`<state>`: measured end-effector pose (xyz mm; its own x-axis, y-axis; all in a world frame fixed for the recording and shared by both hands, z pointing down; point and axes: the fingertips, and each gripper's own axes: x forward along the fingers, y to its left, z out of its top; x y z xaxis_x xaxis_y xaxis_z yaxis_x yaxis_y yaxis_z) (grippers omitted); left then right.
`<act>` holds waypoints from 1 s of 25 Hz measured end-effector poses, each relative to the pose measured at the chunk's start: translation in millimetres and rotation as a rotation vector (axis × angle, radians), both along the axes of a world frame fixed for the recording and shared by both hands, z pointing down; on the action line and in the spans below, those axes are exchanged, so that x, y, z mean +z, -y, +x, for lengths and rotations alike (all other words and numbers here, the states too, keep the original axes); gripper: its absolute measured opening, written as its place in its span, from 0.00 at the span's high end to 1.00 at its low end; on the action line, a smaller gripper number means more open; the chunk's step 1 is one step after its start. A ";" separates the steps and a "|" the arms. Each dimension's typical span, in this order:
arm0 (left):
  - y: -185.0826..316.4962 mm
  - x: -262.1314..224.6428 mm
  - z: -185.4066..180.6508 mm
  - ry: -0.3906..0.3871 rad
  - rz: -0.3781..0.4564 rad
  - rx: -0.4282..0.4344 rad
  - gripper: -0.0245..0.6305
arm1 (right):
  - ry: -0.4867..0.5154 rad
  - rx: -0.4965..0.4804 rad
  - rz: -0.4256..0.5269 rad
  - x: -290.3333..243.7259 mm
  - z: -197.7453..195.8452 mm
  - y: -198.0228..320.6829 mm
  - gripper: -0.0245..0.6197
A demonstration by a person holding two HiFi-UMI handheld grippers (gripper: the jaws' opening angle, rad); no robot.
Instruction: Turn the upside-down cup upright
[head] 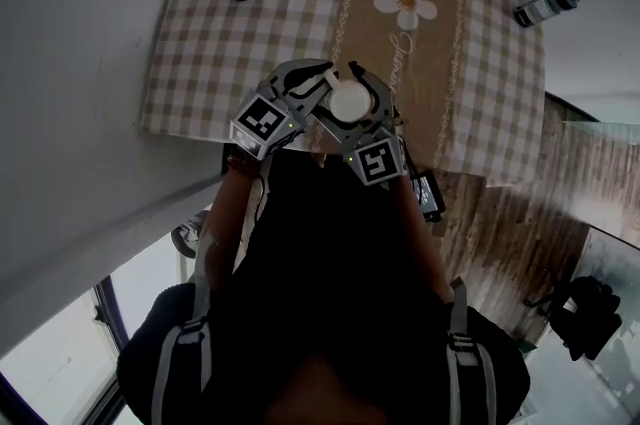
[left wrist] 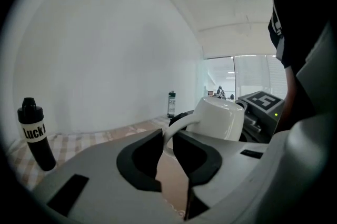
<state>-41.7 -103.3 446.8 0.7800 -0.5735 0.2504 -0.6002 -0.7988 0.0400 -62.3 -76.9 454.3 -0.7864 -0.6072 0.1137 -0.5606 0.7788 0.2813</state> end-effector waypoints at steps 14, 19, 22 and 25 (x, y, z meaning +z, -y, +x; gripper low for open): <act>-34.1 -25.0 16.9 -0.210 -0.167 0.053 0.42 | -0.314 0.239 0.181 21.4 37.9 28.7 0.30; -32.5 -8.7 33.9 -0.219 -0.255 0.031 0.40 | -0.347 0.268 0.208 21.9 33.2 27.0 0.30; -37.4 11.6 36.2 -0.064 -0.230 0.048 0.40 | -0.397 0.266 0.278 17.3 28.3 23.3 0.30; -37.0 8.0 33.9 -0.074 -0.217 0.046 0.42 | -0.425 0.252 0.327 13.9 21.1 20.9 0.30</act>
